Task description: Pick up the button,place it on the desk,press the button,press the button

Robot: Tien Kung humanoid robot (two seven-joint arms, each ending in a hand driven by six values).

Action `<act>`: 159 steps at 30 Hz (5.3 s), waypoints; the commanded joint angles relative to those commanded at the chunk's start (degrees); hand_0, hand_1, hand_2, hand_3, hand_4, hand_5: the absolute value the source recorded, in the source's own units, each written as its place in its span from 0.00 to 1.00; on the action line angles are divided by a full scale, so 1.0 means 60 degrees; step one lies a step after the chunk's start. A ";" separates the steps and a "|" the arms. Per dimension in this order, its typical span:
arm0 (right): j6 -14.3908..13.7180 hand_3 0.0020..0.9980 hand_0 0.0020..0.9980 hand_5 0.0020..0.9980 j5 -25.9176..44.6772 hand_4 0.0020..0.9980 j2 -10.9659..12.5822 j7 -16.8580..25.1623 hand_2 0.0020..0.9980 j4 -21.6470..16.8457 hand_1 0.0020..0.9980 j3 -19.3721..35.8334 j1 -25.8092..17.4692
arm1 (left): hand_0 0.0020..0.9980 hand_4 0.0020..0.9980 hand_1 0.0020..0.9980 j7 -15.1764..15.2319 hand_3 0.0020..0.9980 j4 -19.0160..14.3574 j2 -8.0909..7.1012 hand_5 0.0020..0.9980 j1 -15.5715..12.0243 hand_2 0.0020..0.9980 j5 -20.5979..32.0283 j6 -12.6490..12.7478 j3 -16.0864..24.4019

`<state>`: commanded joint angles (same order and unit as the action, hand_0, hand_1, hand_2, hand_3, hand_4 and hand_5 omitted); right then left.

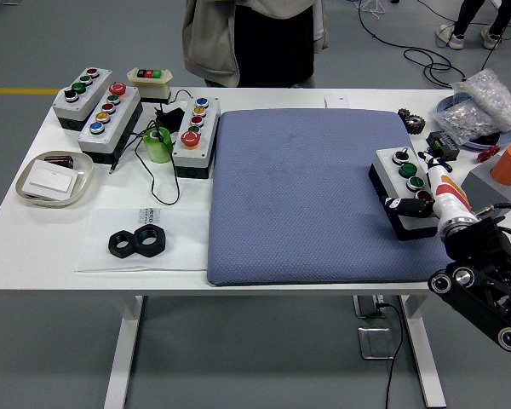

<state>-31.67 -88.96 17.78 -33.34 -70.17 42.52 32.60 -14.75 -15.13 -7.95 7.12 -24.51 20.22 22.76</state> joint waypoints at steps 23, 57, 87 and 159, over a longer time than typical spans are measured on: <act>0.1540 0.84 0.53 0.12 -0.0941 0.87 -0.0211 -0.0607 0.48 0.1130 0.38 -0.0585 0.0667 | 0.74 0.53 0.77 -0.0061 0.76 -0.0020 -0.0024 1.00 -0.0024 0.85 -0.0186 0.0006 0.0076; 0.1120 0.65 0.31 0.04 -0.0915 0.75 0.1320 0.2775 0.38 -0.0789 0.24 -0.3594 0.1964 | 0.74 0.53 0.77 -0.0009 0.76 -0.0014 -0.0051 1.00 -0.0002 0.85 -0.0069 0.0008 -0.0001; 0.3370 0.85 0.38 0.28 -0.1888 0.91 0.0644 0.4868 0.51 0.0555 0.38 -0.4474 0.2845 | 0.74 0.53 0.77 -0.0030 0.76 -0.0024 -0.0023 1.00 0.0038 0.85 -0.0065 0.0023 0.0010; 0.3399 0.70 0.01 0.00 -0.1965 0.47 0.3170 0.1994 0.03 -0.3524 0.00 -0.2655 0.0881 | 0.74 0.52 0.77 -0.0005 0.76 0.0003 -0.0052 1.00 -0.0029 0.85 -0.0039 0.0000 0.0011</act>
<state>-11.28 -100.75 36.80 -21.38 -91.31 26.59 37.89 -14.78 -15.11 -8.26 6.94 -24.74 20.22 22.83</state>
